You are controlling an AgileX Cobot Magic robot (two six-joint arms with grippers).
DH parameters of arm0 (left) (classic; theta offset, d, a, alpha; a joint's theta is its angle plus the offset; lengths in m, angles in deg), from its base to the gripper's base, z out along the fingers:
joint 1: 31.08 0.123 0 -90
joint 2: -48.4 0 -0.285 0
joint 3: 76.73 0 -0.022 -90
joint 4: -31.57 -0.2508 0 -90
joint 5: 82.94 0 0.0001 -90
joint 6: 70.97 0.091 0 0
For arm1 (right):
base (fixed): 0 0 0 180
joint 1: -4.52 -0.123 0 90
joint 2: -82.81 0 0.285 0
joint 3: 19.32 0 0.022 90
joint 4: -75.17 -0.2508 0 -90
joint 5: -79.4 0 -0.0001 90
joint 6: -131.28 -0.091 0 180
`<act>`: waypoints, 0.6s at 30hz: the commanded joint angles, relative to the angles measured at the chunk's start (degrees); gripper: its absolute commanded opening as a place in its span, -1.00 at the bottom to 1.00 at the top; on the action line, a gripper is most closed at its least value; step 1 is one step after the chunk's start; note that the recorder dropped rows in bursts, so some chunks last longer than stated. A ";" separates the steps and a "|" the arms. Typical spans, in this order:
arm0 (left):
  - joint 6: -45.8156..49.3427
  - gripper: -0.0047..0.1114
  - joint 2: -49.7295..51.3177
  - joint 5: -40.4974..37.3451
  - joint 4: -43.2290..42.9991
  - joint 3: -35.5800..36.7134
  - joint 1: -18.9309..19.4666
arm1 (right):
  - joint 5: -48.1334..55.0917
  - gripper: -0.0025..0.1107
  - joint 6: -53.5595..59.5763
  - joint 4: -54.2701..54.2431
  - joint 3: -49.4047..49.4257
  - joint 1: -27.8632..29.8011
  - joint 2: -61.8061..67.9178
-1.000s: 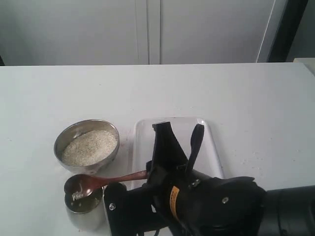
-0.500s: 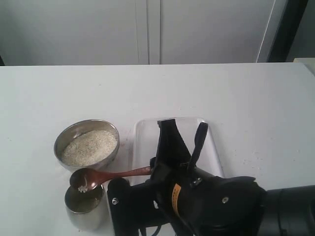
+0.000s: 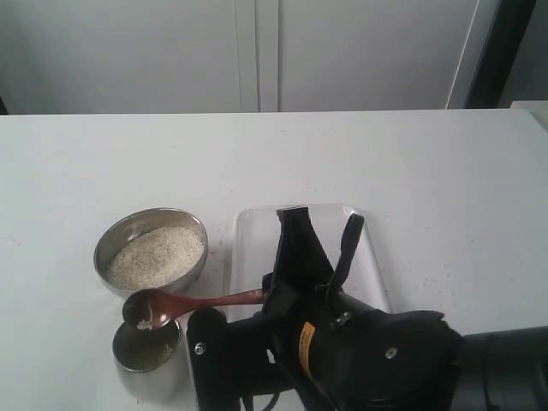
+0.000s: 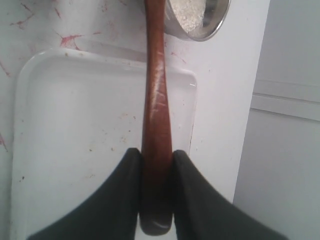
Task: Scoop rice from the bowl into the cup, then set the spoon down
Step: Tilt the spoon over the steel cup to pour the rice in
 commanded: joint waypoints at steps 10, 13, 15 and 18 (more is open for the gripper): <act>-0.11 -0.67 -0.24 0.21 0.53 -0.19 -0.13 | 2.73 -0.96 -1.05 1.73 0.20 -0.67 -0.09; -0.11 -0.67 -0.24 0.21 0.53 -0.19 -0.13 | 1.34 -0.96 -1.05 1.47 0.20 -0.67 -0.09; -0.11 -0.67 -0.24 0.21 0.53 -0.19 -0.13 | 0.20 -0.96 -0.73 1.33 0.20 -0.67 -0.09; -0.11 -0.67 -0.24 0.21 0.53 -0.19 -0.13 | 2.02 -0.96 -0.35 1.85 0.20 -0.67 -0.09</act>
